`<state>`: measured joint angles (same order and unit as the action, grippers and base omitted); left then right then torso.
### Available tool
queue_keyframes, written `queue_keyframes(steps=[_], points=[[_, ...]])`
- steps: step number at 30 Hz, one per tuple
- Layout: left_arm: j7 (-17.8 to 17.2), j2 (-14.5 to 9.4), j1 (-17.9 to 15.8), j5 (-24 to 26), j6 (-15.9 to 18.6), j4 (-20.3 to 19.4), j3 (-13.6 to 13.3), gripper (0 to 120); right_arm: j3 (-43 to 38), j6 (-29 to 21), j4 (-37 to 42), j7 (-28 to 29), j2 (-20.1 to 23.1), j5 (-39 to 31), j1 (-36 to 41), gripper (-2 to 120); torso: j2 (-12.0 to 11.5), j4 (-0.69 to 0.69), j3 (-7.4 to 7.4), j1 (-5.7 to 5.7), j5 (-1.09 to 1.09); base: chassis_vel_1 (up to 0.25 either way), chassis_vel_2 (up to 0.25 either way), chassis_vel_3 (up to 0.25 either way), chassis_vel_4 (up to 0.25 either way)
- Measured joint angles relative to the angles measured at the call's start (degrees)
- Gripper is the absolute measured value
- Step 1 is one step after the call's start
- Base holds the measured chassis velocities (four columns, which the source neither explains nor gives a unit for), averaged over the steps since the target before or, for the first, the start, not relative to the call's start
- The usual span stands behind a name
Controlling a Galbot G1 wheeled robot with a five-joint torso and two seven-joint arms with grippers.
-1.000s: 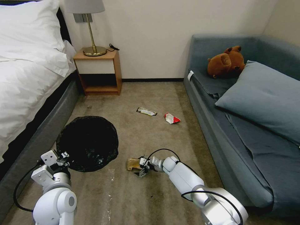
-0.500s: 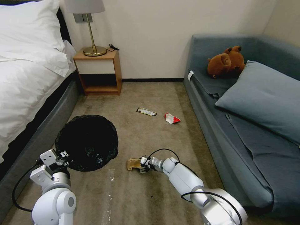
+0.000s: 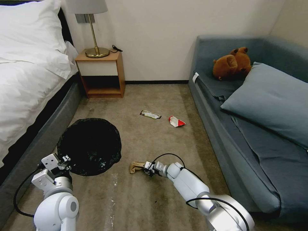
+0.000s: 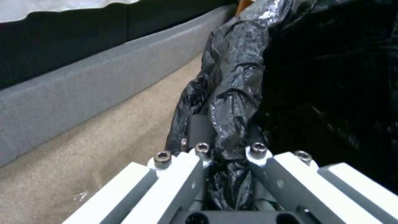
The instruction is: Pick up the trash bin, then pick up the garbage on the floor and place it into the trash bin.
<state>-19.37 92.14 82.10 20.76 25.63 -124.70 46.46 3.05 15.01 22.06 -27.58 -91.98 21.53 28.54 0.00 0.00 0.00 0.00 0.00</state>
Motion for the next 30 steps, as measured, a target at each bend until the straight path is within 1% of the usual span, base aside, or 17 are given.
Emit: queue_keyframes(steps=[1,9,12,18,21,23,24,27,28,30], points=[[0.00,0.00,-0.20,0.03,0.00,0.16,-0.03,1,-0.22,0.05,0.18,-0.01,0.05,0.01,0.06,0,0.00,0.00,0.00,0.00,0.00,0.000,0.000,0.000,0.000],[0.07,0.00,-0.50,0.08,-0.02,1.12,-0.04,1,-0.58,0.10,2.56,0.39,1.12,-1.28,1.26,0,0.00,0.00,0.00,0.00,0.00,0.000,0.000,0.000,0.000],[0.09,0.00,-0.64,0.18,-0.02,1.37,-0.04,1,-1.60,1.14,3.61,0.43,1.71,-1.86,1.79,0,0.00,0.00,0.00,0.00,0.00,0.000,0.000,0.000,0.000],[0.09,0.00,-1.20,0.90,0.02,1.95,-0.01,1,-3.82,1.40,5.37,2.38,2.81,-4.04,2.63,0,0.00,0.00,0.00,0.00,0.00,0.000,0.000,0.000,0.000],[0.09,0.00,-1.78,1.23,0.12,2.63,-0.03,1,-5.73,1.49,6.05,3.66,3.32,-6.09,3.04,0,0.00,0.00,0.00,0.00,0.01,0.000,0.000,0.000,0.000],[0.09,0.00,-2.20,1.28,0.22,3.26,-0.31,1,-7.87,1.50,7.28,5.17,3.84,-9.35,3.70,0,0.00,0.00,0.00,0.00,0.01,0.000,0.000,0.000,0.000],[0.09,0.00,-2.20,1.28,0.22,3.26,-0.31,1,-7.87,1.50,7.28,5.17,3.84,-9.35,3.70,0,0.00,0.00,0.00,0.00,0.01,0.000,0.000,0.000,0.000],[0.09,0.00,-2.76,1.28,0.41,4.07,-0.76,1,-10.48,1.14,9.23,7.39,4.56,-14.16,4.83,0,0.00,-0.01,0.00,0.00,0.00,0.000,0.000,0.000,0.000],[0.09,0.00,-2.76,1.28,0.41,4.07,-0.76,1,-10.48,1.14,9.23,7.39,4.56,-14.16,4.83,0,0.00,-0.01,0.00,0.00,0.00,0.000,0.000,0.000,0.000],[0.09,0.00,-2.98,1.20,0.49,4.50,-0.97,1,-11.50,0.71,10.98,9.44,5.17,-18.87,5.92,0,0.00,0.00,0.00,0.00,0.01,0.000,0.000,0.000,0.000]])
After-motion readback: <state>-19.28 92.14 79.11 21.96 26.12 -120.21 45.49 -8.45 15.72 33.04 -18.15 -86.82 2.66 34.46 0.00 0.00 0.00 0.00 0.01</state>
